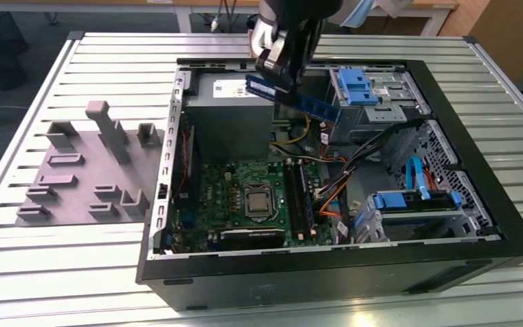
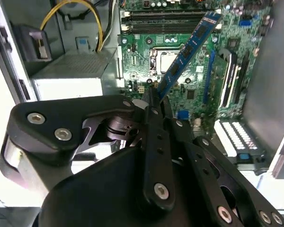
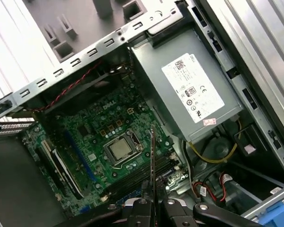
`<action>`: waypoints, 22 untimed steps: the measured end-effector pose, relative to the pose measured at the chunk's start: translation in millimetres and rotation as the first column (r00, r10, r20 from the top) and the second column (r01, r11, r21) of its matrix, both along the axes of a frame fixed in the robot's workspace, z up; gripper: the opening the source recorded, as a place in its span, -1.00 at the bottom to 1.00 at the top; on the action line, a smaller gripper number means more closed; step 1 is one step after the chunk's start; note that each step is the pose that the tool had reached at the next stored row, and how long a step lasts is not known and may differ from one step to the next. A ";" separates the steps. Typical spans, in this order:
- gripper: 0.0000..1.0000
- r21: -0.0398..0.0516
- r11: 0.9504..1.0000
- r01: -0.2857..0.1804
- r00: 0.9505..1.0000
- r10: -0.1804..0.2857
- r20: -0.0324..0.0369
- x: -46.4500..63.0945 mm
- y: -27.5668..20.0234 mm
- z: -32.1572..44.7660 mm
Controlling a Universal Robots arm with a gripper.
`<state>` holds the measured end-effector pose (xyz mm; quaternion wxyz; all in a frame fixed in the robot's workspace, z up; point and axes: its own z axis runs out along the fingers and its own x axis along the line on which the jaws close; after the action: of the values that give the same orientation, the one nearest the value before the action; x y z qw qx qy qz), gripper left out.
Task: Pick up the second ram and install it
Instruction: 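Insert the second ram into the second slot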
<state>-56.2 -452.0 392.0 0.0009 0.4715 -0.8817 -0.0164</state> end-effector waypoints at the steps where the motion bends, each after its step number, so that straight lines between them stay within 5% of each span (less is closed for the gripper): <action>1: -0.73 0.000 1.000 0.018 1.000 -0.018 0.000 0.0 0.0 -0.4; 6: -0.73 0.000 0.994 0.109 0.994 -0.109 0.000 0.0 0.0 -2.5; 11: -0.73 0.000 0.980 0.199 0.980 -0.199 0.000 0.0 0.0 -4.6; 15: -0.73 0.000 0.963 0.269 0.963 -0.269 0.000 0.0 0.0 -6.0; 22: -0.73 0.000 0.921 0.389 0.921 -0.389 0.000 0.0 0.0 -8.5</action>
<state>-56.2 -452.0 383.4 -0.0024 0.2872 -0.9577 -0.0162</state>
